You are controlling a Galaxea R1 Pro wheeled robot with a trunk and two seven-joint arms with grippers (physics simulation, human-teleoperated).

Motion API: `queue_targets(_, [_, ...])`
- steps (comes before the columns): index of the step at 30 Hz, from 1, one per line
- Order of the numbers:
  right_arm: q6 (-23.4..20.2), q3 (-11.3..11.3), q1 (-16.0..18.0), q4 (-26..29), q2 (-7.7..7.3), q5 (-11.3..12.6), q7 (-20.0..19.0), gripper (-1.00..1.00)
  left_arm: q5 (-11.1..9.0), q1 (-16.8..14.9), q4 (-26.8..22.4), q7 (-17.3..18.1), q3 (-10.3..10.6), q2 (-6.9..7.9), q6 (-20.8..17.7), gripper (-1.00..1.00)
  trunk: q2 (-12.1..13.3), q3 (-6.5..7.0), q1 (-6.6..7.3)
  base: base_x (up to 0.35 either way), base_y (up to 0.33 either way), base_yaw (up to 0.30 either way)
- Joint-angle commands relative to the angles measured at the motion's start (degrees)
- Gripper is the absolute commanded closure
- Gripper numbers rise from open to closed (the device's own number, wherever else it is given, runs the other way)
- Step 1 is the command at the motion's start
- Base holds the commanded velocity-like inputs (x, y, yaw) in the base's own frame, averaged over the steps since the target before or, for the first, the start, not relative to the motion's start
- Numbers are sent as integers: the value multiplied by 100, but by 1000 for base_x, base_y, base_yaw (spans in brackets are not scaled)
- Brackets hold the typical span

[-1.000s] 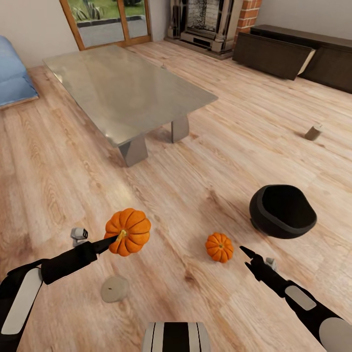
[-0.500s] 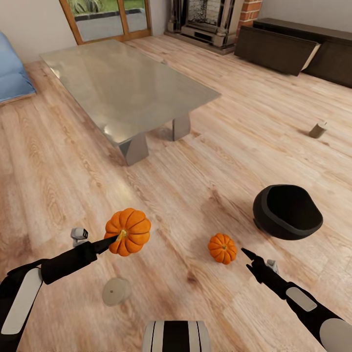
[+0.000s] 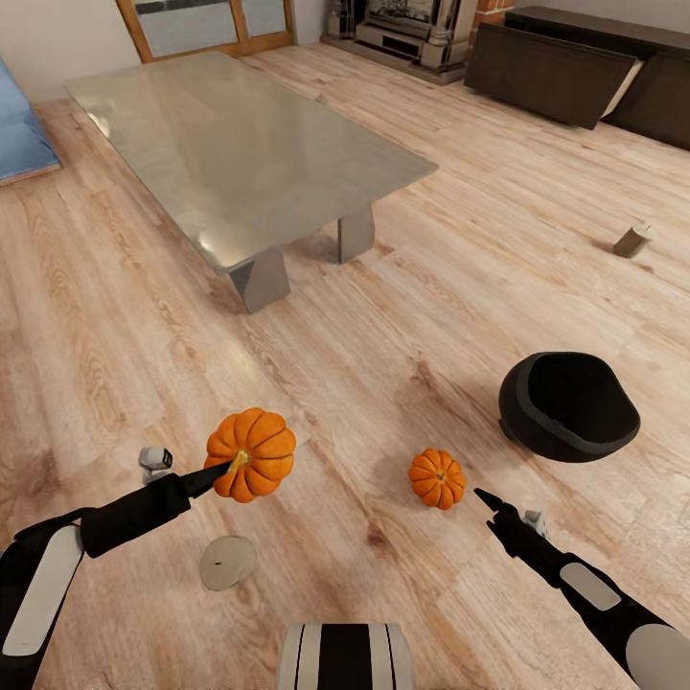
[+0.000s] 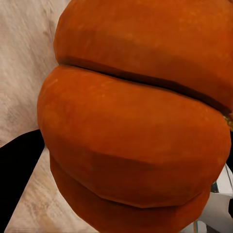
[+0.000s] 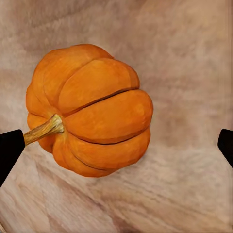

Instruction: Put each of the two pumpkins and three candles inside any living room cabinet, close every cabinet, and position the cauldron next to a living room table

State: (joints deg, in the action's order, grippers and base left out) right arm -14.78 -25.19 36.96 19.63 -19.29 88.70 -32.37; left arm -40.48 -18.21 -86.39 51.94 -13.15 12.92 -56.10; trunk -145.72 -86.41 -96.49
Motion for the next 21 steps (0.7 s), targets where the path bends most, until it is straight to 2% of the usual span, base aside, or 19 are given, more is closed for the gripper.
queue_targets(1, [-25, -30, 4, -3, -4, 60, -11, -100, -20, -3, -1, 18, -4, 0, -33, 100, -1, -3, 1, 0, 0, 0])
queue_targets(5, [-20, -30, 4, -3, -4, 60, 0, -100, -20, -4, -1, 18, -4, 0, -33, 100, -1, -3, 1, 0, 0, 0])
queue_targets(12, [-24, -30, 4, -3, -4, 60, 3, -100, -21, -4, -1, 18, -4, 0, -33, 100, -11, -158, -17, 0, 0, 0])
queue_targets(21, [-23, -36, 4, 3, -4, 51, 4, -100, -15, -3, -1, 18, -4, 0, -33, 100, -11, -158, -17, 0, 0, 0])
